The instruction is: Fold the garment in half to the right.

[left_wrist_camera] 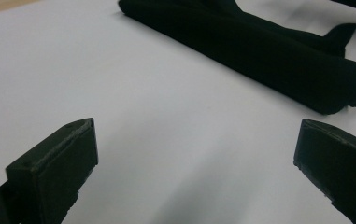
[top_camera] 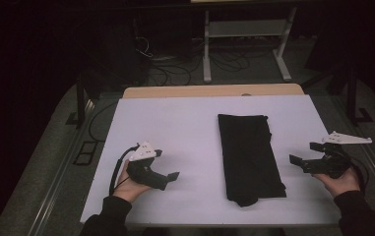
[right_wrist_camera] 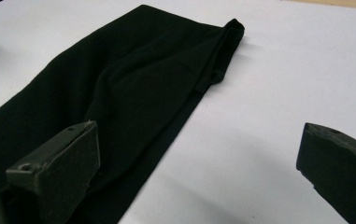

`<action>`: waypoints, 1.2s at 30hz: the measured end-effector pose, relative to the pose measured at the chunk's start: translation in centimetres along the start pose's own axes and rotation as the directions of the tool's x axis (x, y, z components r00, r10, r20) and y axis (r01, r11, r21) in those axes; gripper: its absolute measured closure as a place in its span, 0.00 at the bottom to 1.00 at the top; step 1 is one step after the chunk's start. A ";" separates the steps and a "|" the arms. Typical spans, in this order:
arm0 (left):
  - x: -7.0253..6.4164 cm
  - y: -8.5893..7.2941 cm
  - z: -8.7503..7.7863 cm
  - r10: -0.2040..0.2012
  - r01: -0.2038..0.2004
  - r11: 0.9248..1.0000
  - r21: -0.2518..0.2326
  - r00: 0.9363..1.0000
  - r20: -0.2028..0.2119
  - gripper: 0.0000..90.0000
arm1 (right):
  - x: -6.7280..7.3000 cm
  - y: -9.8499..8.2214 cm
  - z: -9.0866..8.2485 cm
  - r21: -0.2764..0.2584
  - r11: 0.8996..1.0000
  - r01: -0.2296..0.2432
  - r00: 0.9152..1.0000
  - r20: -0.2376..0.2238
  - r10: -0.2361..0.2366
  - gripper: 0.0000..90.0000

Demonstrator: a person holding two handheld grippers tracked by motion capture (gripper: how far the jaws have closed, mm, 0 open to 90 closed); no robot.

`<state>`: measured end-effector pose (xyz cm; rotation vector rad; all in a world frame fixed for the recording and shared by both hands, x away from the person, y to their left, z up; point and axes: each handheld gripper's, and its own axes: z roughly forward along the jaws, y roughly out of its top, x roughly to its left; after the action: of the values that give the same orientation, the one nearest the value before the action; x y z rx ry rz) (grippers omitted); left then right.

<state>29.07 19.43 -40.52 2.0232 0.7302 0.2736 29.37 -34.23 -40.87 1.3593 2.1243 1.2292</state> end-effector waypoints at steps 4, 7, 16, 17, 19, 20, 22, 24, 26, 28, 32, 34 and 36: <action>0.6 -0.8 -0.6 -0.019 0.018 1.000 -0.025 0.999 -0.035 0.00 | 0.0 0.0 -0.1 -0.003 1.000 -0.003 1.000 0.001 0.003 0.00; 1.0 -1.4 -1.0 -0.042 0.040 0.999 -0.034 0.998 -0.052 0.00 | 0.0 0.0 -0.2 -0.007 1.000 -0.003 1.000 0.000 0.003 0.00; 2.5 -2.9 -2.7 -0.082 0.075 0.995 -0.070 0.991 -0.106 0.00 | -0.1 0.0 -0.2 -0.006 1.000 -0.003 1.000 -0.002 0.003 0.00; 2.7 -3.1 -2.9 -0.088 0.080 0.994 -0.073 0.990 -0.110 0.00 | -0.1 0.0 -0.2 -0.005 1.000 -0.003 1.000 -0.003 0.003 0.00; 2.9 -3.5 -3.4 -0.096 0.087 0.993 -0.084 0.988 -0.120 0.00 | -0.1 0.0 -0.2 -0.006 1.000 -0.003 1.000 -0.003 0.003 0.00; 3.1 -3.6 -3.6 -0.101 0.090 0.992 -0.091 0.987 -0.127 0.00 | -0.1 0.0 -0.2 -0.006 1.000 -0.003 1.000 -0.003 0.003 0.00; 3.4 -4.0 -4.1 -0.109 0.094 0.990 -0.100 0.983 -0.151 0.00 | -0.1 0.0 -0.2 -0.007 1.000 -0.004 1.000 -0.002 0.004 0.00; 3.7 -4.4 -4.4 -0.116 0.096 0.989 -0.112 0.976 -0.184 0.00 | -0.1 0.0 -0.2 -0.007 1.000 -0.001 1.000 -0.002 0.001 0.00; 3.9 -4.8 -4.7 -0.128 0.105 0.987 -0.122 0.973 -0.191 0.00 | -0.1 0.0 -0.1 -0.005 1.000 -0.003 1.000 -0.002 0.003 0.00; 3.9 -5.0 -4.9 -0.135 0.111 0.986 -0.128 0.972 -0.195 0.00 | -0.1 -0.1 -0.2 -0.005 1.000 -0.004 1.000 -0.002 0.004 0.00; 4.1 -5.3 -5.5 -0.145 0.115 0.980 -0.160 0.970 -0.193 0.00 | -0.1 -0.2 -0.2 -0.004 1.000 -0.003 1.000 -0.004 0.003 0.00; 4.3 -5.5 -5.8 -0.158 0.125 0.977 -0.170 0.967 -0.200 0.00 | 0.0 -0.4 -0.3 -0.002 1.000 -0.006 1.000 -0.006 0.006 0.00; 4.5 -5.7 -6.1 -0.166 0.131 0.976 -0.175 0.965 -0.205 0.00 | -0.1 -0.4 -0.3 -0.003 1.000 -0.004 1.000 -0.006 0.004 0.00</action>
<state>27.62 28.60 -42.46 1.7928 0.9618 0.4576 28.94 -34.53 -41.06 1.3609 2.1242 1.2397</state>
